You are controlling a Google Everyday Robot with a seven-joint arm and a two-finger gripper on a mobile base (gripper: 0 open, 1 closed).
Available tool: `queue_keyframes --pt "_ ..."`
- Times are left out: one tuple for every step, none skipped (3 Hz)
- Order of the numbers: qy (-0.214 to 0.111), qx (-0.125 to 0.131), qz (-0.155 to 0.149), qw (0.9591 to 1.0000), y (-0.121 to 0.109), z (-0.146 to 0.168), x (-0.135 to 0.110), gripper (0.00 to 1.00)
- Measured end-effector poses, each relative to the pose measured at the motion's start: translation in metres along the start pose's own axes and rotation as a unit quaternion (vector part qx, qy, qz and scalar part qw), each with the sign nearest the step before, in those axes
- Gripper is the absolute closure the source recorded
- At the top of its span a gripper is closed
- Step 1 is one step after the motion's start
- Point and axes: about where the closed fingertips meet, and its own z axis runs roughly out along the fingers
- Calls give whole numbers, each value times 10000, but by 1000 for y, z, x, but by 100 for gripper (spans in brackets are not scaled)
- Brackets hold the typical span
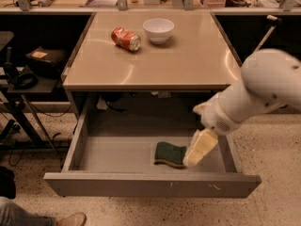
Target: Pick sponge from top drawer and place on counter
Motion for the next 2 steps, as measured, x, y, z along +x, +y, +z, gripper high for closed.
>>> queue_keyframes --pt "-131 207 -80 9997 -13 -22 -17 0" --pt "-31 308 141 9994 -25 13 -3 0"
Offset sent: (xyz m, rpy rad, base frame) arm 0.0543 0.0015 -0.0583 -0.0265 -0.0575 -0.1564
